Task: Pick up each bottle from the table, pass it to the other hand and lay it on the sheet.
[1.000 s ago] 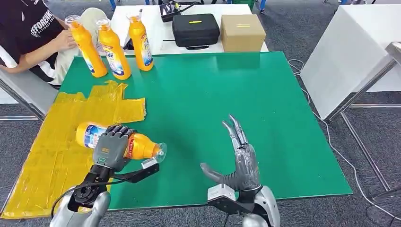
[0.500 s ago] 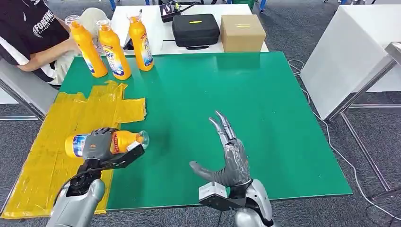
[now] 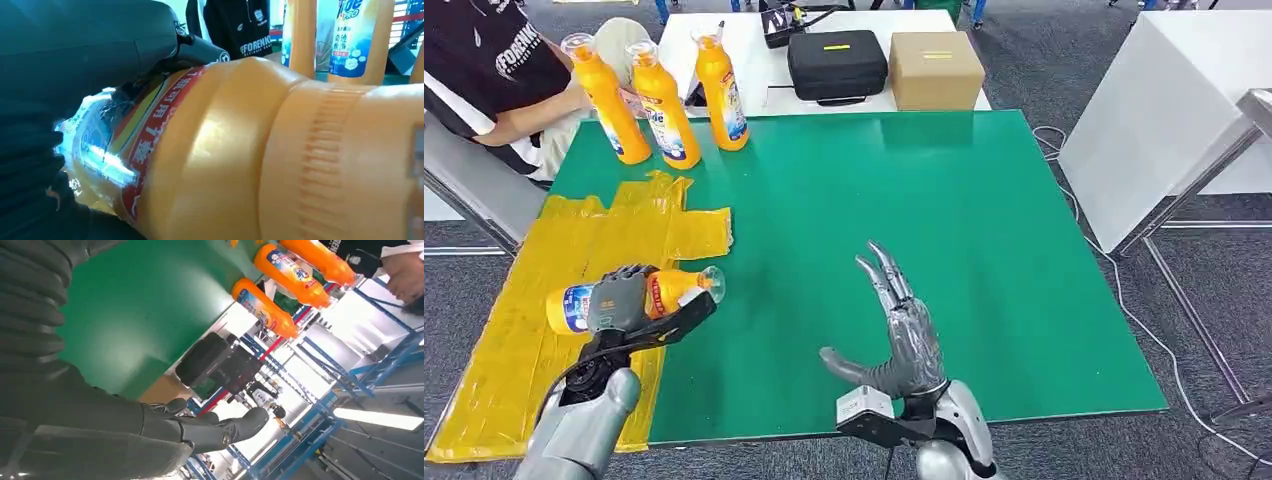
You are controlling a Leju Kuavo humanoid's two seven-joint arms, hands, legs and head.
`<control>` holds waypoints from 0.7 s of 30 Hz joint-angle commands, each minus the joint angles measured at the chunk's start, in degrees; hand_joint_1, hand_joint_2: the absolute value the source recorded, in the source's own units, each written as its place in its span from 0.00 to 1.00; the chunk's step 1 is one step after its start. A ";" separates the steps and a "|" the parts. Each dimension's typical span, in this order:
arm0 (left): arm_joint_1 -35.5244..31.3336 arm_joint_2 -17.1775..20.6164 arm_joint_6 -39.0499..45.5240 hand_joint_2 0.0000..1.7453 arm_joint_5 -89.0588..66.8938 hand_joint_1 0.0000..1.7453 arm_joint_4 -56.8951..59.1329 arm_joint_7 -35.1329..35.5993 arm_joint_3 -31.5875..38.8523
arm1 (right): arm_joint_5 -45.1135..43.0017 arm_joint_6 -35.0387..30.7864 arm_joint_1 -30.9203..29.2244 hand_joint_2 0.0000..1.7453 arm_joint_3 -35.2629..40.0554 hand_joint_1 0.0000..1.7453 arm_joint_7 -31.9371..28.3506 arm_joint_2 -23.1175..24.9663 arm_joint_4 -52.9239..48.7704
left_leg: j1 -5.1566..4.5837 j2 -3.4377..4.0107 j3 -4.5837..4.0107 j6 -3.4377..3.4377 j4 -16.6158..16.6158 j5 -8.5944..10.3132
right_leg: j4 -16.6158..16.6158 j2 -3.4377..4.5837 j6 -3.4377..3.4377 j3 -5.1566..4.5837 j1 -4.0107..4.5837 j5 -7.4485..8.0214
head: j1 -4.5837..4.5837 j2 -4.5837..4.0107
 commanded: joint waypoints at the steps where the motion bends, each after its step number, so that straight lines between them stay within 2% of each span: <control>1: -1.41 -2.38 -1.99 1.00 3.43 0.00 8.61 -4.46 2.21 | 0.13 -0.58 -1.34 1.00 0.89 0.00 -0.34 -0.53 4.61 | 0.03 0.04 0.25 -0.17 -0.13 -0.02 | -0.17 0.01 -0.05 0.27 0.01 0.00 | 0.00 0.00; 5: -1.12 -2.68 -3.50 1.00 7.70 0.00 9.32 -6.73 2.91 | -1.44 -0.39 -2.20 1.00 1.11 0.00 -0.18 -0.66 5.20 | 0.03 0.07 0.15 -0.13 -0.05 -0.04 | -0.10 0.06 -0.02 0.17 0.02 -0.01 | 0.00 0.00; 17: 0.17 -2.40 -4.68 1.00 14.16 0.00 7.72 -6.90 4.12 | -5.84 1.41 -2.93 1.00 1.04 0.00 0.95 0.40 5.84 | 0.01 0.10 0.32 -0.19 -0.10 0.00 | -0.09 0.12 -0.06 0.32 0.01 0.04 | 0.00 0.00; 21: 2.68 -3.16 -5.75 1.00 19.59 0.00 2.72 -10.11 5.31 | -9.51 2.51 -2.44 1.00 0.33 0.00 0.62 0.49 6.30 | 0.00 0.10 0.40 -0.18 -0.11 0.01 | -0.08 0.12 -0.05 0.38 0.00 0.03 | 0.00 0.00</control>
